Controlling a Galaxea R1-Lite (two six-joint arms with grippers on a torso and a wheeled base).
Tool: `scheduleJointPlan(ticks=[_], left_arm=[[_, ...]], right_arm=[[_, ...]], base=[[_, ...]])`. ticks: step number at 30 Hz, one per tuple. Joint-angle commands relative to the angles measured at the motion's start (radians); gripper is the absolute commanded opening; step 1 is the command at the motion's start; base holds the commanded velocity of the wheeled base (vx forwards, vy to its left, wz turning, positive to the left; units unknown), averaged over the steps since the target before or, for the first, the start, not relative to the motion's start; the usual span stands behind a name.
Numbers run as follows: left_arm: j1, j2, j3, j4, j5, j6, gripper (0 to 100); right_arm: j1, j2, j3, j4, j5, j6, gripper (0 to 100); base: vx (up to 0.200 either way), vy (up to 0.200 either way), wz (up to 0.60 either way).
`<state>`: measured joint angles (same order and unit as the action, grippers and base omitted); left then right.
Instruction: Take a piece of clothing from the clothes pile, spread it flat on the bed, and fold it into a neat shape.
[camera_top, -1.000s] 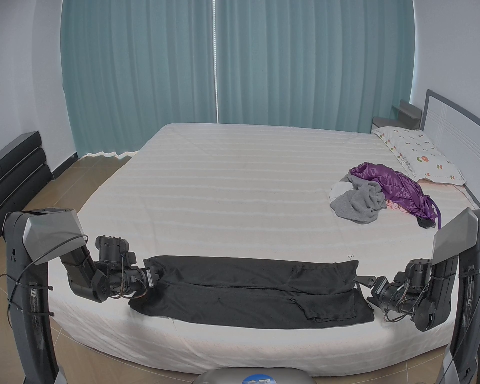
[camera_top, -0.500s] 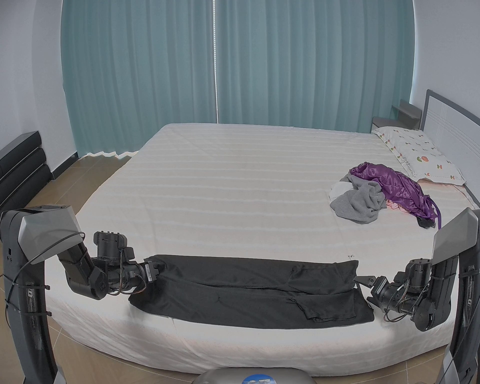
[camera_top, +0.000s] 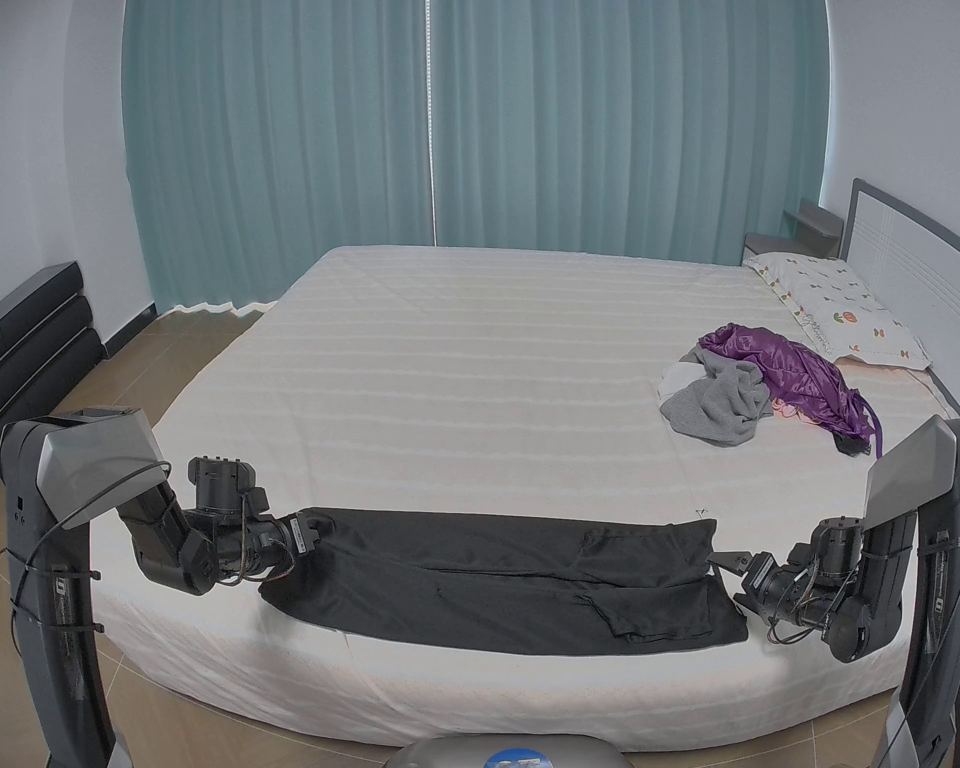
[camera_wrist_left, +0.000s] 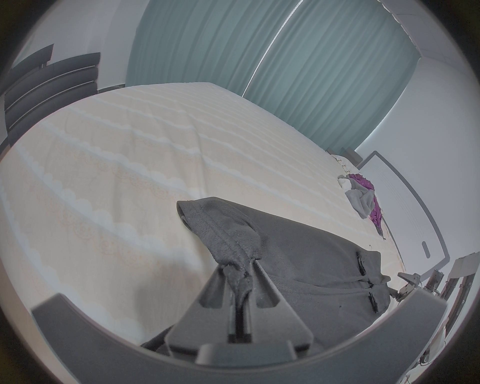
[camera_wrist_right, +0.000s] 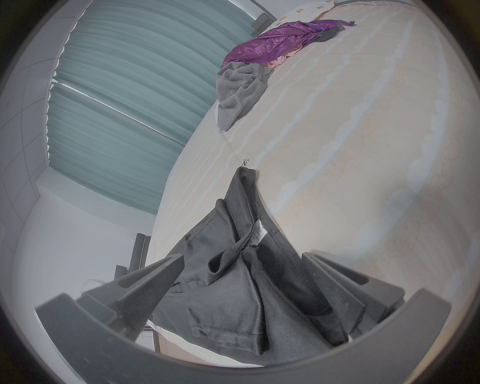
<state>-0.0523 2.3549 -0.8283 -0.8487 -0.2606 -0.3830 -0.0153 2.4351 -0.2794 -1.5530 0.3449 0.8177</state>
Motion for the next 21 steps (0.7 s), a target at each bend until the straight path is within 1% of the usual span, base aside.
scheduleJointPlan(ticks=[1, 4, 8, 10, 21], left_arm=[[-0.003, -0.002, -0.009, 0.0, 0.0, -0.002, 0], [-0.006, -0.002, -0.011, -0.003, 0.0, 0.001, 0], [-0.026, -0.006, -0.032, -0.02, 0.003, -0.082, 0], [-0.029, -0.008, -0.037, -0.02, 0.008, -0.097, 0], [-0.044, -0.034, -0.035, -0.02, 0.021, -0.109, 0]], right_arm=[[0.0, -0.001, 0.0, -0.016, 0.0, 0.0, 100], [0.0, -0.001, 0.0, -0.016, -0.001, 0.0, 100], [0.0, 0.001, 0.0, -0.016, -0.001, 0.0, 100], [0.0, 0.001, 0.0, -0.016, -0.001, 0.0, 100], [0.0, 0.001, 0.0, -0.016, -0.001, 0.0, 100]], base=[[0.0, 0.0, 0.0], [0.0, 0.0, 0.0], [0.0, 0.0, 0.0], [0.0, 0.0, 0.0], [0.0, -0.2, 0.0]])
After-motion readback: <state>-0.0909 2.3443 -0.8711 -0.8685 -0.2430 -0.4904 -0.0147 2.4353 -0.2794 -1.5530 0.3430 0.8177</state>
